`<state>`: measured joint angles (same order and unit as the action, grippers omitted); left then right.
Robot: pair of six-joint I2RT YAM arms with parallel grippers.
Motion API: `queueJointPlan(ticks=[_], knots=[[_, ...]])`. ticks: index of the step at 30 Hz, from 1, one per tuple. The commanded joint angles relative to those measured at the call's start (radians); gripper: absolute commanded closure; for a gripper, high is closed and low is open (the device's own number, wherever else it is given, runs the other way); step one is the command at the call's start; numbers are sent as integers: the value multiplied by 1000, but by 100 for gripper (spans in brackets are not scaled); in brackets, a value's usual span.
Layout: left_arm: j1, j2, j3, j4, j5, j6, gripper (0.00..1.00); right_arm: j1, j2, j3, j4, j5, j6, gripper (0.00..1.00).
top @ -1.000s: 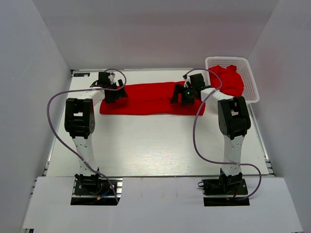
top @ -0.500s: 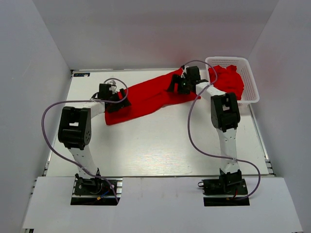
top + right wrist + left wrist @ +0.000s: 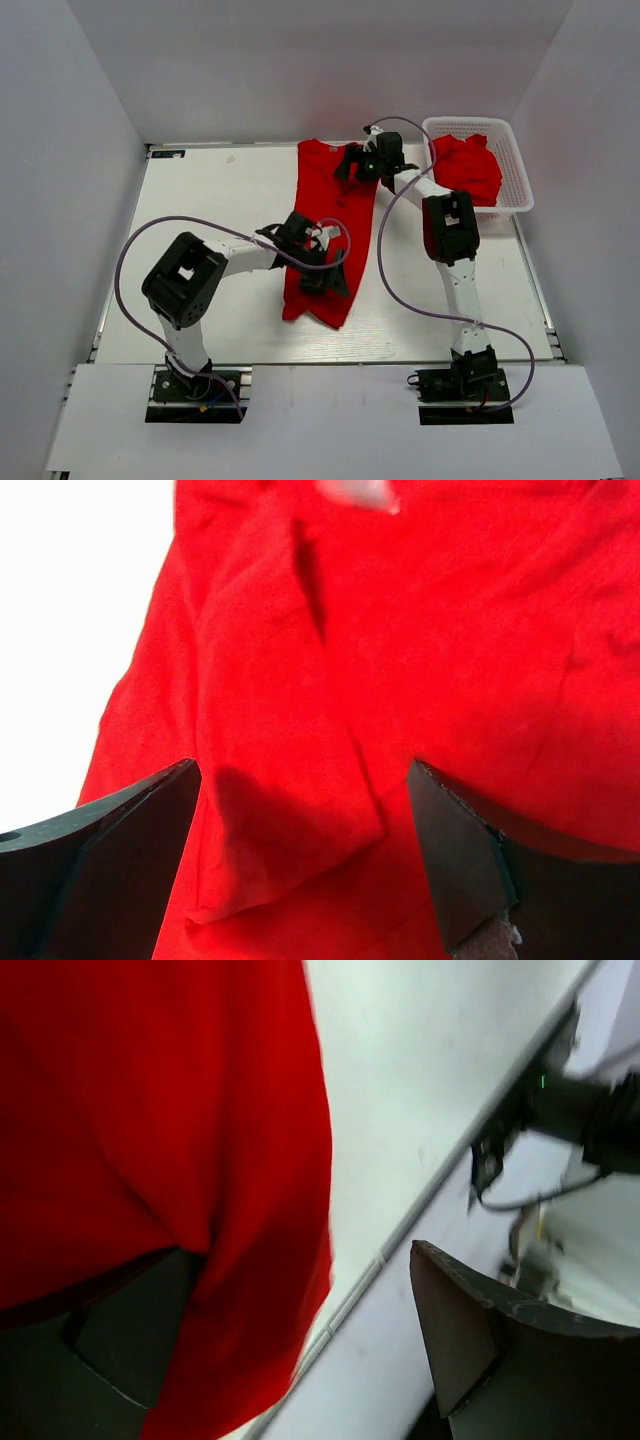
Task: Fold and stack the t-shirts
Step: Rotate the tshirt 90 degrees
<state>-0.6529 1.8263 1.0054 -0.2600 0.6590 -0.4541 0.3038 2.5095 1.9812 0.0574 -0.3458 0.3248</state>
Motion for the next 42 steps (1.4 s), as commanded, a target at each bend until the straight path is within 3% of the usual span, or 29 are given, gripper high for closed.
queueJointPlan(ticks=[1,11,15,18,19,22,24,30,34,42], knots=[[-71,58,-64,-309,7,20,0,-5,3,41,-56,31,-145,10],[-76,-123,168,-311,-169,100,0,14,-221,-64,-169,1,-277,10],[-65,-203,246,-398,-494,100,0,60,-299,-122,-261,82,-322,10],[-19,-275,259,-430,-737,52,0,87,-363,-215,-271,198,-256,10],[14,-291,259,-456,-862,26,0,96,-397,-235,-272,217,-244,10],[103,-341,225,-456,-1052,-38,0,130,-432,-335,-246,278,-176,10],[160,-378,161,-370,-1073,-47,0,159,-437,-381,-246,301,-142,10],[367,-334,117,-289,-929,-28,0,201,-390,-400,-254,321,-96,10],[433,-286,96,-254,-830,-18,0,195,-316,-325,-286,335,-93,10],[513,-298,70,-240,-764,30,0,166,-65,-62,-373,392,-96,10]])
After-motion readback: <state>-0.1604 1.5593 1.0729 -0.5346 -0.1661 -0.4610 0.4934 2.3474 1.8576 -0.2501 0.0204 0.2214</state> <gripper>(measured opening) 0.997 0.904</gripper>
